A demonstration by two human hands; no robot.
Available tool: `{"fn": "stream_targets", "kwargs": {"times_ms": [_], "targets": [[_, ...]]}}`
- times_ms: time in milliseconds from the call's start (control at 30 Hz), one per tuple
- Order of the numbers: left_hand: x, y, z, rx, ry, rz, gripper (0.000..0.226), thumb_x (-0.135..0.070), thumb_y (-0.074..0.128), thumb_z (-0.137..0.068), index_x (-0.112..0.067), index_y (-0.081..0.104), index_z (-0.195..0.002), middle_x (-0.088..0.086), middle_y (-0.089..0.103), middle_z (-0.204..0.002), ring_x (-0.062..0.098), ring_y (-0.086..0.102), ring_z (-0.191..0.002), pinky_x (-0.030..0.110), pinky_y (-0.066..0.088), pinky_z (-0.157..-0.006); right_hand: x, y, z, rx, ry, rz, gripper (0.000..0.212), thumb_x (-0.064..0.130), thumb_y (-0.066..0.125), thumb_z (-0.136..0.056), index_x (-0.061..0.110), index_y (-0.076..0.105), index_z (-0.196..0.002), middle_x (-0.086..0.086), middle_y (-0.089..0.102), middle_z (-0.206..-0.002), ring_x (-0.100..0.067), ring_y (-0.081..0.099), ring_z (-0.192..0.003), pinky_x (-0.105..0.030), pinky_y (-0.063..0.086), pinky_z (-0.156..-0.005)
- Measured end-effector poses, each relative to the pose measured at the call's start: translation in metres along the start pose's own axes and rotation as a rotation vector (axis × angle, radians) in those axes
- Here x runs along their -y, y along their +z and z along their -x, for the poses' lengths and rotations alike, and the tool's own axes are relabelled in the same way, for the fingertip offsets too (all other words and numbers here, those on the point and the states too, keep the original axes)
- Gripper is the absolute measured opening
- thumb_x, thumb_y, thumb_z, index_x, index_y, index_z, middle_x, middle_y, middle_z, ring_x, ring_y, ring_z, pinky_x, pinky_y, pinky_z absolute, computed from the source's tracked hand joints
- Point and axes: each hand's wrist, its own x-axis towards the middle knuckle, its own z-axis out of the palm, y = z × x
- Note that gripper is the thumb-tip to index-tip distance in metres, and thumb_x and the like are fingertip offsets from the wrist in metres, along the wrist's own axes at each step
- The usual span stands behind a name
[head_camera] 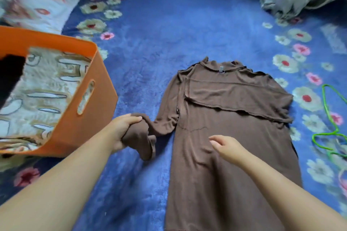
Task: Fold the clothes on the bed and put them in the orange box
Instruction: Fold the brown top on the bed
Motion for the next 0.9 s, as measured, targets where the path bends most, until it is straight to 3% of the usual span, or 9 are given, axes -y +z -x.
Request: {"fn": "stream_targets", "kwargs": {"times_ms": [200, 400, 500, 567, 633, 700, 767, 833, 900], "targets": [[-0.089, 0.064, -0.008, 0.033, 0.268, 0.088, 0.024, -0.004, 0.040, -0.096, -0.018, 0.051, -0.080, -0.008, 0.062, -0.051, 0.003, 0.059, -0.048, 0.020, 0.046, -0.058, -0.018, -0.051, 0.001, -0.192, 0.041, -0.277, 0.018, 0.009, 0.044, -0.094, 0.018, 0.059, -0.095, -0.004, 0.065, -0.091, -0.025, 0.062, -0.096, -0.025, 0.043, -0.081], [-0.124, 0.173, -0.029, 0.015, 0.351, -0.125, 0.025, 0.001, 0.046, -0.091, -0.015, 0.050, -0.072, 0.006, 0.051, -0.066, 0.017, 0.048, -0.058, 0.023, 0.037, -0.055, -0.076, -0.094, 0.013, -0.311, 0.109, -0.523, 0.021, 0.002, 0.043, -0.095, 0.013, 0.059, -0.089, 0.001, 0.064, -0.077, -0.018, 0.061, -0.073, -0.003, 0.039, -0.053], [-0.118, 0.255, -0.039, 0.256, 0.241, -0.110, 0.015, -0.012, 0.051, -0.092, -0.014, 0.055, -0.078, 0.004, 0.050, -0.070, 0.015, 0.047, -0.063, 0.024, 0.034, -0.057, -0.122, -0.121, 0.028, -0.375, 0.178, -0.674, 0.027, 0.000, 0.042, -0.095, 0.014, 0.061, -0.083, 0.003, 0.066, -0.070, -0.004, 0.063, -0.058, -0.008, 0.042, -0.052], [-0.107, 0.298, -0.044, 0.447, 0.124, -0.132, 0.016, -0.025, 0.049, -0.095, -0.015, 0.056, -0.104, 0.002, 0.054, -0.088, 0.014, 0.052, -0.081, 0.026, 0.039, -0.071, -0.153, -0.134, 0.034, -0.421, 0.259, -0.768, 0.027, 0.001, 0.040, -0.096, 0.012, 0.060, -0.084, 0.006, 0.067, -0.058, 0.001, 0.061, -0.050, -0.011, 0.045, -0.051], [-0.092, 0.320, -0.061, 0.360, 0.160, -0.156, 0.028, -0.021, 0.047, -0.096, -0.011, 0.051, -0.122, 0.003, 0.056, -0.099, 0.015, 0.055, -0.090, 0.021, 0.044, -0.074, -0.177, -0.143, 0.034, -0.435, 0.332, -0.820, 0.025, 0.003, 0.037, -0.097, 0.010, 0.059, -0.085, 0.007, 0.066, -0.052, 0.001, 0.061, -0.047, -0.016, 0.046, -0.054], [-0.079, 0.317, -0.080, 0.177, 0.324, -0.300, 0.016, -0.010, 0.045, -0.095, -0.009, 0.059, -0.104, 0.002, 0.060, -0.087, 0.014, 0.057, -0.078, 0.018, 0.044, -0.063, -0.189, -0.148, 0.027, -0.441, 0.370, -0.841, 0.024, 0.003, 0.038, -0.097, 0.008, 0.058, -0.085, 0.002, 0.066, -0.057, 0.002, 0.059, -0.044, -0.015, 0.046, -0.052], [-0.068, 0.296, -0.104, 0.076, 0.402, -0.562, 0.013, -0.007, 0.049, -0.091, -0.014, 0.059, -0.086, 0.003, 0.063, -0.083, 0.021, 0.060, -0.081, 0.025, 0.047, -0.074, -0.188, -0.147, 0.012, -0.424, 0.365, -0.828, 0.024, 0.005, 0.042, -0.096, 0.010, 0.058, -0.079, -0.010, 0.064, -0.072, 0.000, 0.059, -0.047, -0.012, 0.044, -0.050], [-0.055, 0.267, -0.131, -0.027, 0.397, -0.939, 0.018, -0.007, 0.054, -0.085, -0.012, 0.062, -0.100, 0.005, 0.064, -0.098, 0.024, 0.059, -0.100, 0.027, 0.045, -0.088, -0.187, -0.139, -0.014, -0.429, 0.334, -0.727, 0.012, 0.008, 0.052, -0.093, 0.008, 0.063, -0.089, -0.016, 0.063, -0.088, -0.011, 0.061, -0.066, -0.019, 0.045, -0.062], [-0.046, 0.235, -0.149, -0.079, 0.340, -1.260, 0.039, -0.010, 0.055, -0.081, -0.011, 0.055, -0.121, 0.009, 0.057, -0.121, 0.025, 0.051, -0.116, 0.030, 0.041, -0.097, -0.180, -0.134, -0.037, -0.454, 0.286, -0.524, 0.030, 0.012, 0.062, -0.087, 0.002, 0.059, -0.115, -0.015, 0.061, -0.104, -0.022, 0.059, -0.090, -0.026, 0.042, -0.079]]}}
